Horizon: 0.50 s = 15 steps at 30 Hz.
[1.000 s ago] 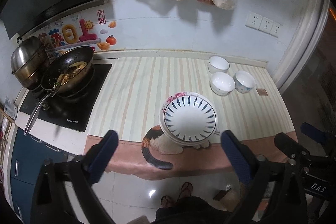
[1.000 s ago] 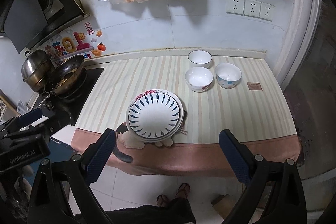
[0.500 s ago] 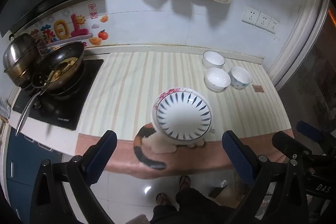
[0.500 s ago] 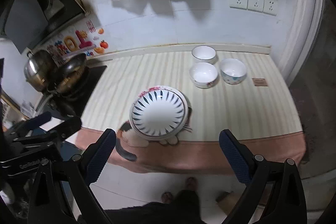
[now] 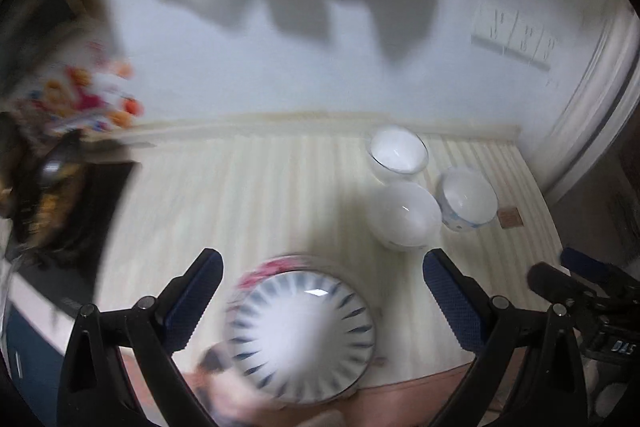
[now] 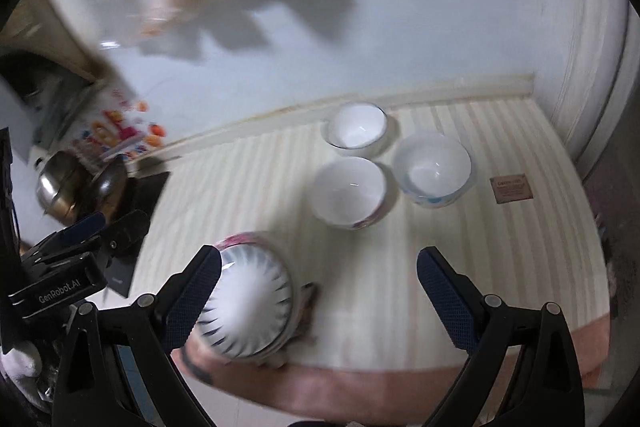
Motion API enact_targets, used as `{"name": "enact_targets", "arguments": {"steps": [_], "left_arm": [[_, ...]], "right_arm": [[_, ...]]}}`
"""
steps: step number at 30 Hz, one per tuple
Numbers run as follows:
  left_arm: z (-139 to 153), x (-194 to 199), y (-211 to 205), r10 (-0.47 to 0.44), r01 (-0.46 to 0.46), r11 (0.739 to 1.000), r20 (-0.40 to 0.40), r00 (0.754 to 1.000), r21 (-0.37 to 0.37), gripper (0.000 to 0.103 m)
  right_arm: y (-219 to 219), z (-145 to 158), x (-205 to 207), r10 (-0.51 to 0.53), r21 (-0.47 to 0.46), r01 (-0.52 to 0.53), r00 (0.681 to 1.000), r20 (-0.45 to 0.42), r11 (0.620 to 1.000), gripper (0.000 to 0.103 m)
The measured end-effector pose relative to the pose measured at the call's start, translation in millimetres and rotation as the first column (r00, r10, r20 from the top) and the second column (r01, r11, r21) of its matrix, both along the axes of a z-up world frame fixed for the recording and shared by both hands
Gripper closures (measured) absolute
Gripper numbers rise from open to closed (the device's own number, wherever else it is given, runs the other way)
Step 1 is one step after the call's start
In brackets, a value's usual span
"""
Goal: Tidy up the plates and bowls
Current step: 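Move both tools to the white bowls and grasp a white bowl rim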
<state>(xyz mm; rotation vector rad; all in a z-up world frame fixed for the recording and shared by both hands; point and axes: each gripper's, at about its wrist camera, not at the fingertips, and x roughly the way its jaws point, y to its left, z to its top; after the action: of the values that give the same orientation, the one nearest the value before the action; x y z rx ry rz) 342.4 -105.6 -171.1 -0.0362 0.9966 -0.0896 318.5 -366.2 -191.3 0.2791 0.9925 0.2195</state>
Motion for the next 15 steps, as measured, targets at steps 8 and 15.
{"name": "enact_targets", "arguments": {"steps": [8, 15], "left_arm": [[-100.5, 133.5, -35.8, -0.03, 0.007, 0.996, -0.26, 0.965, -0.092, 0.019], [-166.5, 177.8, -49.9, -0.087, 0.026, 0.989, -0.426, 0.901, -0.147, 0.061]], "right_arm": [[-39.4, -121.3, 130.3, 0.018, 0.106, 0.012, 0.96, -0.279, 0.994, 0.033], [-18.6, -188.1, 174.5, 0.085, 0.112, -0.045, 0.921, -0.38, 0.993, 0.057]]}}
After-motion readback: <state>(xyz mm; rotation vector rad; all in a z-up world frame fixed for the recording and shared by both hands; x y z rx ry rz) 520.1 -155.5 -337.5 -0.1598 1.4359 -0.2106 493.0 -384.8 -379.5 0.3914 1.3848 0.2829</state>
